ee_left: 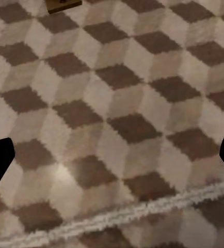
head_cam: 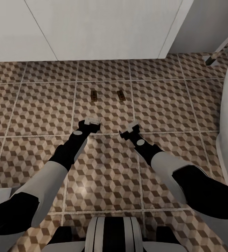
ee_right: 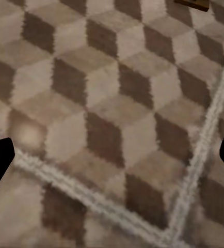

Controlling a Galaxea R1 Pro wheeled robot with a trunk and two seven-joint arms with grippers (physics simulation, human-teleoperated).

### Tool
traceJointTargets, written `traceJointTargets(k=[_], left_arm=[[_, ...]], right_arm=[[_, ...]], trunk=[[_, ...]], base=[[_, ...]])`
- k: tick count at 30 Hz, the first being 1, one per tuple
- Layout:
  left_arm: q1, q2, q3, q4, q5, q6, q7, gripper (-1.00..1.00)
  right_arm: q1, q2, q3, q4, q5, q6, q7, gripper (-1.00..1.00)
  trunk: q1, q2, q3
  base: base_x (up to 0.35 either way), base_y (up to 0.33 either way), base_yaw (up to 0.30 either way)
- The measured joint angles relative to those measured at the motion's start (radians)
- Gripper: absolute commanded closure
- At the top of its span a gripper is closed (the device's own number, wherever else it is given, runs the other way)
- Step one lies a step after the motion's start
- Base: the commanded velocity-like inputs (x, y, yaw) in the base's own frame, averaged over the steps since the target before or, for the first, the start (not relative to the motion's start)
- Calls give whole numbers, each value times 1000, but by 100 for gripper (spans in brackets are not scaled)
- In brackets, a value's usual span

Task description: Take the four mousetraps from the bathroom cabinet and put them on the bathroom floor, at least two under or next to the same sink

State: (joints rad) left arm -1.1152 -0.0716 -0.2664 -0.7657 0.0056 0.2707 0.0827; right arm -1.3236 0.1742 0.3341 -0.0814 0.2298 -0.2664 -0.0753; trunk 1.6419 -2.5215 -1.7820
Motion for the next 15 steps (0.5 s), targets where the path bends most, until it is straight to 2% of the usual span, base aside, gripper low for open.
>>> traceJointTargets(k=[6, 15], left_arm=[[10, 0, 0, -1, 0, 0, 0, -100], [67, 3, 0, -3, 0, -1, 0, -100]], right_arm=[[0, 0, 0, 9, -1, -24, 2, -100], [2, 0, 0, 43, -2, -80, 3, -100]], trunk=[[-3, 1, 23], [-7, 4, 58]], base=[[0, 0, 0], [0, 0, 0]])
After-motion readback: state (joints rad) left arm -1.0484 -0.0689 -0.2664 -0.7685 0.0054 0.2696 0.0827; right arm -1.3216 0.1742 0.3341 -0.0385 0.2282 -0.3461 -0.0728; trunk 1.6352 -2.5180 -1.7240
